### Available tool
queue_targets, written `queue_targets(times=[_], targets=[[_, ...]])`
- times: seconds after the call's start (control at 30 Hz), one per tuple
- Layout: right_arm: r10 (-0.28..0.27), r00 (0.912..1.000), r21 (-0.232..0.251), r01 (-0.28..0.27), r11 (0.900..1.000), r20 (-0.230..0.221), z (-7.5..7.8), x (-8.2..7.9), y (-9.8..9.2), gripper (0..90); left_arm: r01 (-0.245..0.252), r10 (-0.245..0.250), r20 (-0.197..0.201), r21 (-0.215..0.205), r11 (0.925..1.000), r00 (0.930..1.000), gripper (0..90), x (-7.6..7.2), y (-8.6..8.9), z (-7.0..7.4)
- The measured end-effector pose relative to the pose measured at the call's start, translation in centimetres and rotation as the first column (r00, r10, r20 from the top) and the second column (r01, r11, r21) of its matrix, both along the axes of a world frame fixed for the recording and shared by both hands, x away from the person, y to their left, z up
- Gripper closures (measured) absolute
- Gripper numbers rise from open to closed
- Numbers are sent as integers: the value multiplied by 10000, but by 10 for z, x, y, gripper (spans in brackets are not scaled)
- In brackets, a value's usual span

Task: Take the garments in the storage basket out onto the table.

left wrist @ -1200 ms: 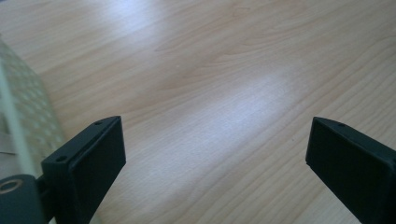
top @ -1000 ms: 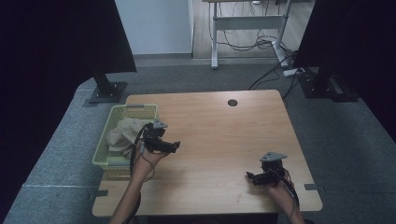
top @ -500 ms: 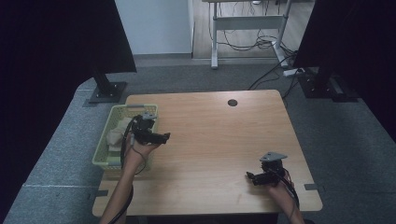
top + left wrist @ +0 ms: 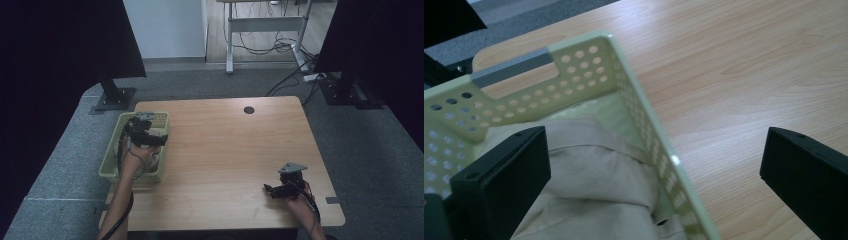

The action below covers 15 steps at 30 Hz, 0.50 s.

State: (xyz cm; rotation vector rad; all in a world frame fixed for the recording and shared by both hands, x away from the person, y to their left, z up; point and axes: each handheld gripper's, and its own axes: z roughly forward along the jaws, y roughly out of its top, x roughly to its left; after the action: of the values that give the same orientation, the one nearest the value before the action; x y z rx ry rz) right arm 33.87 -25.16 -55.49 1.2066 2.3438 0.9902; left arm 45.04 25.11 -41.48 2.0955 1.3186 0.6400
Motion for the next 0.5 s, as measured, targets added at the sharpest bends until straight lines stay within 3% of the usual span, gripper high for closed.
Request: queue_targets(times=[0.5], targets=[[-13, 10000, -10, 13, 10000, 1, 0, 0, 0, 27, -613, 609, -545, -57, 9981, 9967, 0, 15, 40, -17]])
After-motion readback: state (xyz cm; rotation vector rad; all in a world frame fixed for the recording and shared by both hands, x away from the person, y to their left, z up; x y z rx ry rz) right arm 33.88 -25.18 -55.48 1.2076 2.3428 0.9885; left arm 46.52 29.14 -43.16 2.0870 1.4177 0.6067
